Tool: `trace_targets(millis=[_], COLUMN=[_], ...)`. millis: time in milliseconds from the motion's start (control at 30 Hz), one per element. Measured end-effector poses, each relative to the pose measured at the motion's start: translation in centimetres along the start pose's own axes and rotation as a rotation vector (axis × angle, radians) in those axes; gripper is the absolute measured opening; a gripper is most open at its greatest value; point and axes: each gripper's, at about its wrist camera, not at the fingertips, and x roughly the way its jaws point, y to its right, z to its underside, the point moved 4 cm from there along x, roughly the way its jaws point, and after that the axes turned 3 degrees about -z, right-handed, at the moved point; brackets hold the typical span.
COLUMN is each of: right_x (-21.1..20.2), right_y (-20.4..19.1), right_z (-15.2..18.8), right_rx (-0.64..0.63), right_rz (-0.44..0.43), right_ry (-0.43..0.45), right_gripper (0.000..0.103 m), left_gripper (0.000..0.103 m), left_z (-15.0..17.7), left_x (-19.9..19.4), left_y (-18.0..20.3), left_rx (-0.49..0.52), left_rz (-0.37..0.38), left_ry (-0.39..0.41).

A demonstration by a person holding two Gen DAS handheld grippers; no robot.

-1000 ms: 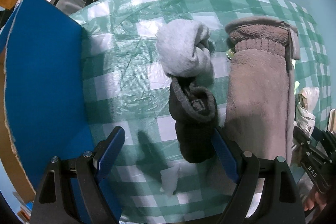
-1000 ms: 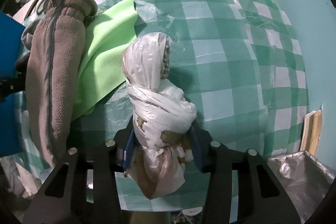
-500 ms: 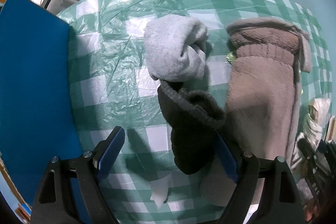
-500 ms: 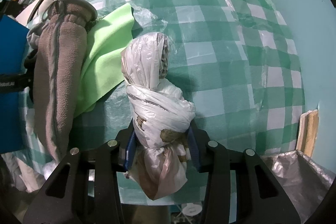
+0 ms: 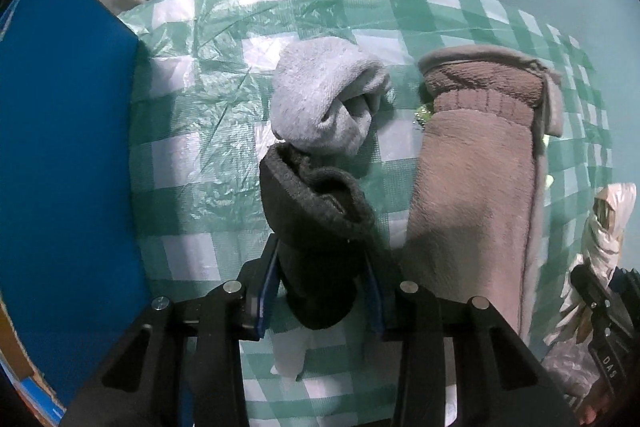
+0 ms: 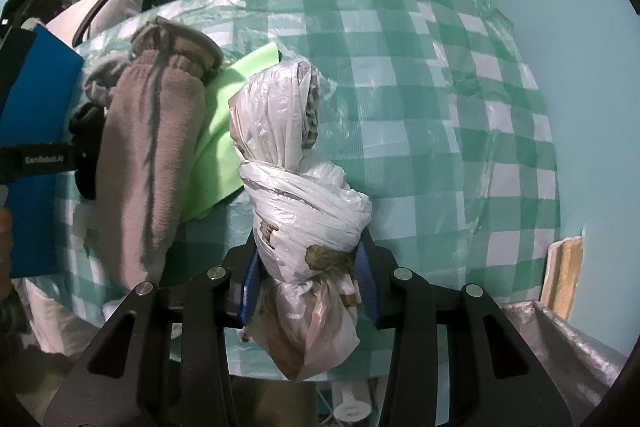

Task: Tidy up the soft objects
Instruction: 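Close the right tool on the plastic bundle while the left tool grasps the black sock, then lift the plastic bundle and black sock and carry both over the box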

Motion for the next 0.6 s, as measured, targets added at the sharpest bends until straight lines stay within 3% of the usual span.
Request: trace_targets(millis=[600], right_x=[-3.5], right_y=[-2.7], right_z=[-1.2], right_rx=[-0.066], right_rz=[-0.041], right_ry=[0.07], right_gripper=[0.04], left_gripper=[0.038], left_z=[1.7], left_x=[-7.3], left_y=[-0.4], left_rx=[0.04], left_rz=[0.018], left_ry=[0.114])
